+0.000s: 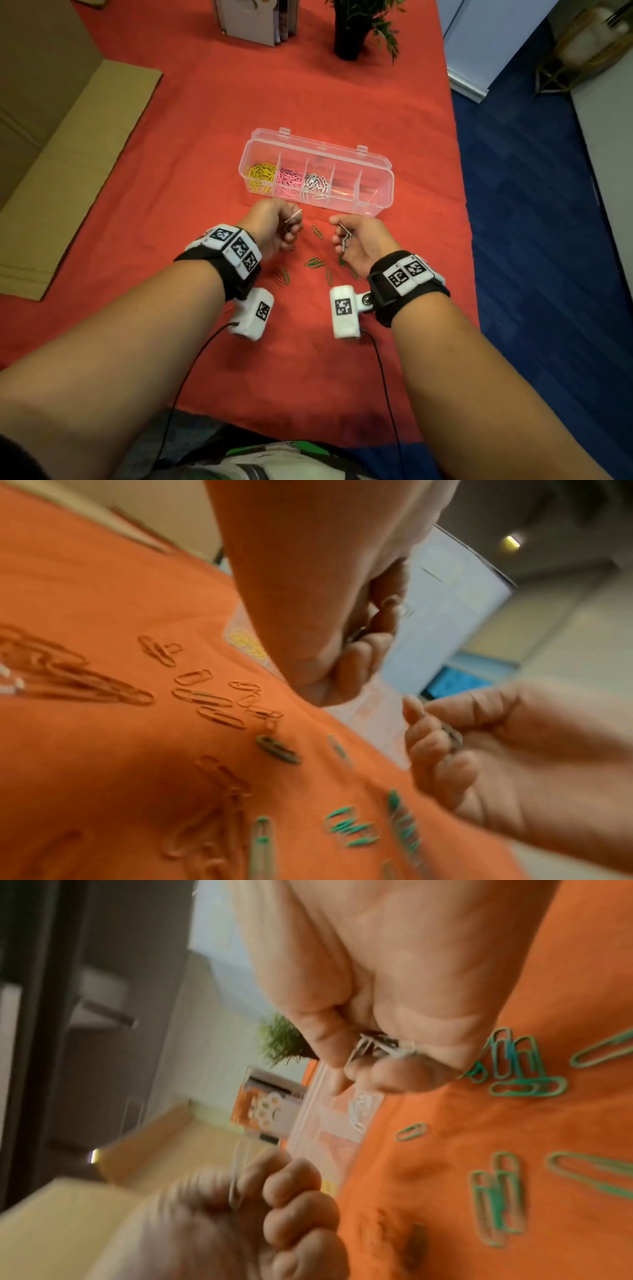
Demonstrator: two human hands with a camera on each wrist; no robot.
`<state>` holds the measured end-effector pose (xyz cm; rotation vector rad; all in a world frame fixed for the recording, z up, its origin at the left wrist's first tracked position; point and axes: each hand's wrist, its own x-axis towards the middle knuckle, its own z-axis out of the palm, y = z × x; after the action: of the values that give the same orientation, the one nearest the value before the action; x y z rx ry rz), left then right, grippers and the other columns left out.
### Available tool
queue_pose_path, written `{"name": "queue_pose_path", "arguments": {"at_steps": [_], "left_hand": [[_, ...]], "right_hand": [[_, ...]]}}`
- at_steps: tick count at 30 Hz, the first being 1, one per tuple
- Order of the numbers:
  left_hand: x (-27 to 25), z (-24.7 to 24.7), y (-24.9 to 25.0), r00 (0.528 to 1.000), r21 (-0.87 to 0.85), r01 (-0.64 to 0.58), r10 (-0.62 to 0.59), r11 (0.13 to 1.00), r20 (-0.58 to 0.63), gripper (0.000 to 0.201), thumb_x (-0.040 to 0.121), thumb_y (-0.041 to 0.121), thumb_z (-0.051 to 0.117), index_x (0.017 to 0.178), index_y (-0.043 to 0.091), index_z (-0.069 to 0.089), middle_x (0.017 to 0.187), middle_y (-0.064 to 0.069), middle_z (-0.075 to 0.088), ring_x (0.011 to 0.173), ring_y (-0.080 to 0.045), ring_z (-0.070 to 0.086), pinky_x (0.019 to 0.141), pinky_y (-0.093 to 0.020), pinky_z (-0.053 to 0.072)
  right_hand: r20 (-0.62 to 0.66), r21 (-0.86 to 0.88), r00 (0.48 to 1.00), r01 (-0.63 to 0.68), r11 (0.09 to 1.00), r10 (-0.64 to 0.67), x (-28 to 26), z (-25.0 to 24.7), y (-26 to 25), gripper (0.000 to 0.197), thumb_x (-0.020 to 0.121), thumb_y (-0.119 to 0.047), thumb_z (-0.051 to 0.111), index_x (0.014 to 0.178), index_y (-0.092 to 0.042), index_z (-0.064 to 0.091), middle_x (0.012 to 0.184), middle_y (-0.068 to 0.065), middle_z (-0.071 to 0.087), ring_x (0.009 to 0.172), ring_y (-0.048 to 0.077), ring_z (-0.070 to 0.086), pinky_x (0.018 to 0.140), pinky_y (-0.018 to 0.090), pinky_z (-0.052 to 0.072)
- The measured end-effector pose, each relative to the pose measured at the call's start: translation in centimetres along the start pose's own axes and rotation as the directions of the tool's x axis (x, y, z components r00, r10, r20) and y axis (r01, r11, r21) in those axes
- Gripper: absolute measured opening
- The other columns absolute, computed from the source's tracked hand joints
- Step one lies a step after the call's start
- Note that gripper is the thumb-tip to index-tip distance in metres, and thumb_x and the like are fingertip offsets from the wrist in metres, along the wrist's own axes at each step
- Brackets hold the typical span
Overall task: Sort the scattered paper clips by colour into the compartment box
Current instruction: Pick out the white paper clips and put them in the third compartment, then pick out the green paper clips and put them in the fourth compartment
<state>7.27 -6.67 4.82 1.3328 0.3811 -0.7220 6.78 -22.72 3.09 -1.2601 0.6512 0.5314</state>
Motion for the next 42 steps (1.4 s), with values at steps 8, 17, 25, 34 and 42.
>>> {"name": "queue_pose_path", "arguments": {"at_steps": [8, 17, 25, 34, 42], "left_hand": [[0.1, 0.6, 1.8, 0.993, -0.235, 0.094, -0.109, 0.967, -0.051, 0.027, 0.086, 0.008, 0.033, 0.076, 0.006, 0.059, 0.059, -0.004, 0.058, 0.047, -0.012, 0.055, 0.046, -0.017, 0.048], [1.9, 3.2, 6.8, 0.967, -0.321, -0.122, 0.041, 0.939, -0.25, 0.024, 0.08, 0.001, 0.039, 0.062, 0.015, 0.033, 0.065, 0.001, 0.022, 0.056, -0.012, 0.026, 0.114, -0.041, 0.023], [1.6, 0.4, 4.5, 0.929, 0.029, -0.153, 0.154, 0.988, -0.337, 0.042, 0.086, 0.003, 0.043, 0.127, -0.002, 0.05, 0.078, -0.003, 0.053, 0.072, -0.012, 0.053, 0.079, -0.036, 0.05], [-2.5, -7.5, -3.1, 0.806, 0.506, -0.027, 0.318, 0.862, -0.498, 0.044, 0.077, -0.005, 0.045, 0.116, 0.008, 0.059, 0.117, -0.015, 0.06, 0.11, -0.028, 0.058, 0.099, -0.036, 0.045], [-5.5, -12.2, -5.9, 0.746, 0.678, 0.212, 0.332, 0.704, -0.577, 0.043, 0.072, 0.001, 0.055, 0.111, 0.017, 0.062, 0.115, -0.016, 0.053, 0.105, -0.031, 0.057, 0.098, -0.033, 0.045]], "right_hand": [[-0.005, -0.093, 1.0, -0.019, 0.995, 0.019, -0.5, -0.5, -1.0, 0.032, 0.087, 0.011, 0.032, 0.087, -0.006, 0.059, 0.078, 0.004, 0.048, 0.06, 0.011, 0.046, 0.051, 0.018, 0.043], [-0.107, -0.262, 0.971, 0.182, 0.948, -0.216, 0.3, -0.9, -3.0, 0.043, 0.082, 0.023, 0.024, 0.092, -0.002, 0.057, 0.085, 0.007, 0.052, 0.066, 0.011, 0.051, 0.048, 0.015, 0.047], [-0.093, -0.54, 0.868, 0.367, 0.757, -0.488, 1.7, 1.3, -5.0, 0.033, 0.08, 0.014, 0.045, 0.091, -0.013, 0.06, 0.085, -0.001, 0.056, 0.079, 0.02, 0.063, 0.075, 0.031, 0.057], [0.14, -0.889, 0.856, 0.329, 0.317, -0.497, 3.6, 6.6, -6.0, 0.064, 0.076, 0.011, 0.037, 0.135, -0.015, 0.048, 0.139, 0.013, 0.048, 0.084, 0.014, 0.058, 0.073, 0.026, 0.05], [0.328, -0.872, 0.798, 0.462, 0.163, -0.506, 0.9, 9.4, 0.2, 0.032, 0.087, -0.001, 0.045, 0.108, -0.01, 0.067, 0.114, 0.012, 0.062, 0.107, 0.026, 0.06, 0.094, 0.028, 0.045]]}}
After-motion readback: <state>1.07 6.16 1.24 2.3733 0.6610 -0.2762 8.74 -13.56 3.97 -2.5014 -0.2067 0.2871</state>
